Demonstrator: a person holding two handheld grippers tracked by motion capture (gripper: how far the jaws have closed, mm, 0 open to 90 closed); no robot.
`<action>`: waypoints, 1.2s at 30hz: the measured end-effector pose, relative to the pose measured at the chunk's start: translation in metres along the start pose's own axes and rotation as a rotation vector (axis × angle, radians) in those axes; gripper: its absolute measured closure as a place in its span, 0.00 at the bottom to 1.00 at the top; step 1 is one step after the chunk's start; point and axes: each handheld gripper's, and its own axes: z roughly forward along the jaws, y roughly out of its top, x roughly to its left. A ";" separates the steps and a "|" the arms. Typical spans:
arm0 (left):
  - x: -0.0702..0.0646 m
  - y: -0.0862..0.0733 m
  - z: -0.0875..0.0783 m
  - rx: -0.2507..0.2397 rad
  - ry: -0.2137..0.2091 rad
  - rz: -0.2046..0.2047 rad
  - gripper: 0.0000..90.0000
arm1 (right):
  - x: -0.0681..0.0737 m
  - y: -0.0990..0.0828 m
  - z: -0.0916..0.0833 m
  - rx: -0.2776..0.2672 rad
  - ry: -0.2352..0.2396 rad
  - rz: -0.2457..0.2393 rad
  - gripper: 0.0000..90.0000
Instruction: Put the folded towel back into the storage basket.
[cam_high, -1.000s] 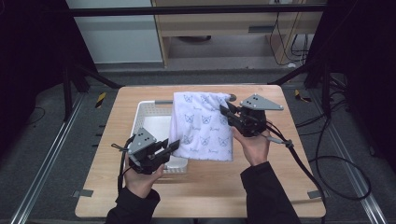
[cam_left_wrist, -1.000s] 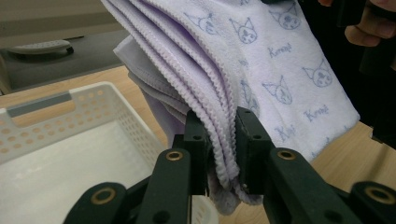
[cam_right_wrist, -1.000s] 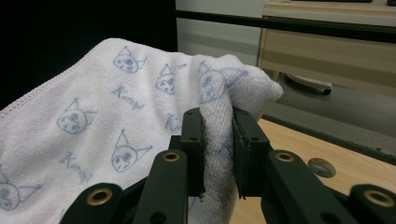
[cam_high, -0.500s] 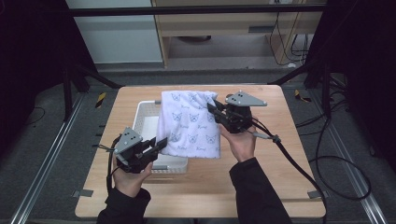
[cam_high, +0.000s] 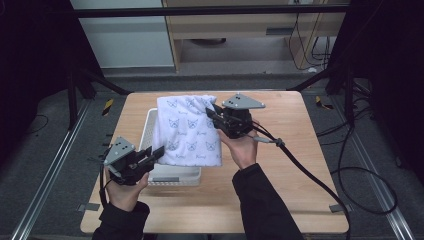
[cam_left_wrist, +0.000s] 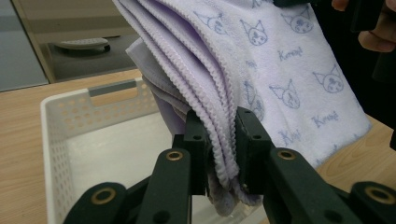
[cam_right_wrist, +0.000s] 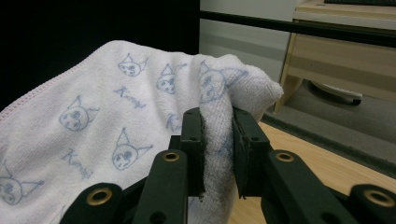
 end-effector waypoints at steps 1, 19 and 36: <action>0.003 0.000 -0.002 -0.003 0.004 -0.007 0.84 | 0.001 0.001 0.002 0.000 0.003 0.001 0.85; 0.033 -0.011 -0.012 -0.001 0.056 -0.059 0.84 | 0.021 0.005 0.041 0.014 0.034 -0.017 0.85; 0.053 -0.025 -0.003 0.032 0.134 -0.079 0.84 | 0.029 -0.007 0.077 0.050 0.042 0.000 0.85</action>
